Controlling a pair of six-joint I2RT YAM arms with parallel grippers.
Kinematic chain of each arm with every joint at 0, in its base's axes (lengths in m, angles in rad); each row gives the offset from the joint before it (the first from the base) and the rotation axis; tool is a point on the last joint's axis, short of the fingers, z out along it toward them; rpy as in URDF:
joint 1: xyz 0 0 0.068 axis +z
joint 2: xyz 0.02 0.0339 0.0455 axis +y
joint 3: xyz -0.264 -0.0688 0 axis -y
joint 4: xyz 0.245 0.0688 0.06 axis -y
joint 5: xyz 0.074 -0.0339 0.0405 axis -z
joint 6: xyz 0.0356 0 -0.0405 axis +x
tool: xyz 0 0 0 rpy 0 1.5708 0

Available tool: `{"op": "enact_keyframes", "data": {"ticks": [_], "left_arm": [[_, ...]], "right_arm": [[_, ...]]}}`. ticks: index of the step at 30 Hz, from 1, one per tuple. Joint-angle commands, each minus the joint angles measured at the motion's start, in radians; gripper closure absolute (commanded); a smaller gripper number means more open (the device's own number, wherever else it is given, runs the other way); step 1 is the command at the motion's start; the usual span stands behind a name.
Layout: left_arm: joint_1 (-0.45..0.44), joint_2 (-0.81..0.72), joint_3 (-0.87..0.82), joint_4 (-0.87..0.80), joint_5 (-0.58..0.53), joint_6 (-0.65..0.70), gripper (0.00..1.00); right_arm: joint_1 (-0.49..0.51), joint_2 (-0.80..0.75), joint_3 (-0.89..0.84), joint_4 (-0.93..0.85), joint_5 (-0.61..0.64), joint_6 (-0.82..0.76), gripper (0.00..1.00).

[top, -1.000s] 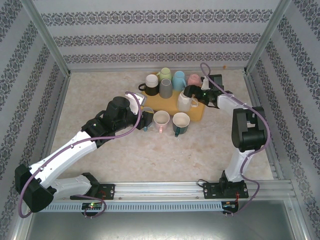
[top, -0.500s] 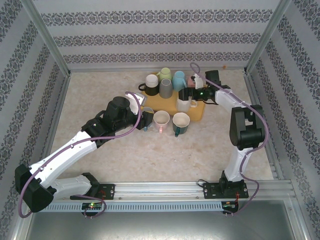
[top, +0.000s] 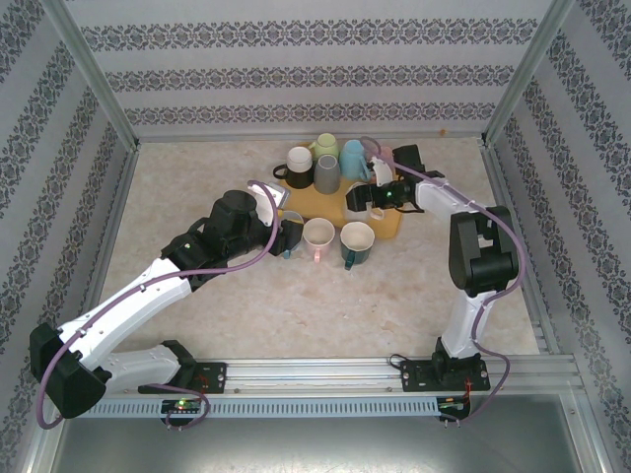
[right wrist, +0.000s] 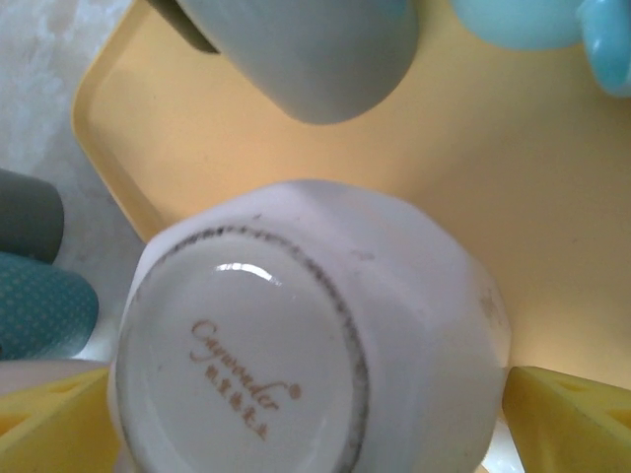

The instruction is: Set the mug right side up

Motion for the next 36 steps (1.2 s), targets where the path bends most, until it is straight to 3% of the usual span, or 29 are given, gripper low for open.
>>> {"op": "enact_keyframes", "data": {"ticks": [1,6,19,23,28,36], "left_arm": [[-0.011,-0.001,0.000,0.049,0.028,-0.012,0.42],[-0.011,-0.009,0.001,0.047,0.030,-0.012,0.42],[-0.011,-0.011,-0.002,0.045,0.018,-0.006,0.42],[-0.011,-0.006,-0.002,0.046,0.014,-0.004,0.42],[-0.011,-0.003,-0.002,0.046,0.015,-0.005,0.42],[-0.011,0.000,-0.002,0.048,0.025,-0.009,0.42]], "right_arm": [[0.014,-0.047,-0.015,-0.043,0.027,-0.036,0.03],[0.023,-0.055,-0.011,-0.052,0.096,-0.041,0.03],[0.044,-0.056,-0.039,0.046,0.470,0.139,0.14],[0.047,-0.049,-0.043,0.061,0.487,0.180,0.19],[0.051,-0.053,-0.050,0.058,0.402,0.181,0.22],[0.054,-0.104,-0.067,0.018,0.282,0.154,0.07]]}}
